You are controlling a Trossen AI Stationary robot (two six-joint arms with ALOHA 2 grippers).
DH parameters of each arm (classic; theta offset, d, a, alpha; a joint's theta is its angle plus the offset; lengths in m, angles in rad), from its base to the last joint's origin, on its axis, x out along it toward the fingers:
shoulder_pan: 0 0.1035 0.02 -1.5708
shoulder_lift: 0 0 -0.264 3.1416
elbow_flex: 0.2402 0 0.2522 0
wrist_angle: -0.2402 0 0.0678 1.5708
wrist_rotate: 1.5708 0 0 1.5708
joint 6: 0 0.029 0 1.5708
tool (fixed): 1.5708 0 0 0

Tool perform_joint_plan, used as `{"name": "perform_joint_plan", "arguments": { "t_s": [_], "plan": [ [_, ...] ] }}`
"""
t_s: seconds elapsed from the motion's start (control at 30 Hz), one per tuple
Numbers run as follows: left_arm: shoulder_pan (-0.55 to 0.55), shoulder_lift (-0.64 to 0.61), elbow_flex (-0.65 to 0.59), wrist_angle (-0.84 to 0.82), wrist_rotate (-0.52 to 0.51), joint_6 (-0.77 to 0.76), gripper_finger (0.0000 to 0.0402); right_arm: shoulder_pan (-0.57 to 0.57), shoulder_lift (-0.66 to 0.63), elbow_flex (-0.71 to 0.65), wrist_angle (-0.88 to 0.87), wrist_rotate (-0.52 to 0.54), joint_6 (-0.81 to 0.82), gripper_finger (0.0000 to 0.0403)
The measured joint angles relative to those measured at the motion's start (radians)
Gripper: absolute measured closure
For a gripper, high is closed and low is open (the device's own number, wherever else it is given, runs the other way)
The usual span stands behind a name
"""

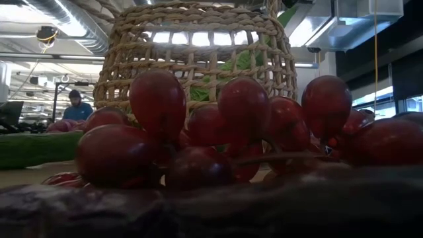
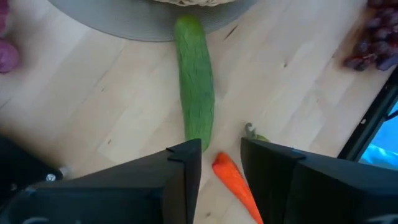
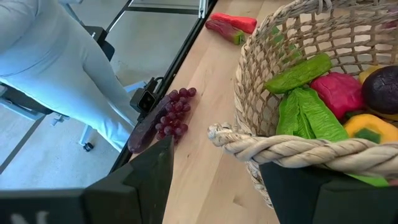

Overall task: Build produce basket
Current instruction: Put the green cucumber into the brown basket

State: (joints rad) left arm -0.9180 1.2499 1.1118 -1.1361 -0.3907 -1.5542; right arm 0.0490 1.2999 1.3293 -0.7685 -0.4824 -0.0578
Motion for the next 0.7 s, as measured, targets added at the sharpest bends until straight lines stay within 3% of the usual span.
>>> {"name": "perform_joint_plan", "arguments": {
  "t_s": [0.43, 0.53, 0.7],
  "plan": [
    [-0.019, 0.060, 0.001, 0.022, -0.025, -0.029, 0.0200, 0.000, 0.000, 0.000, 0.001, 0.000, 0.001, 0.0180],
    [-0.060, 0.094, 0.001, 0.063, 0.010, 0.024, 0.0194, 0.000, 0.000, 0.000, 0.001, 0.001, 0.000, 0.0180],
    [-0.123, 0.192, 0.001, 0.089, -0.009, -0.023, 0.0195, 0.000, 0.000, 0.000, 0.001, 0.001, 0.000, 0.0180]
  ]
}}
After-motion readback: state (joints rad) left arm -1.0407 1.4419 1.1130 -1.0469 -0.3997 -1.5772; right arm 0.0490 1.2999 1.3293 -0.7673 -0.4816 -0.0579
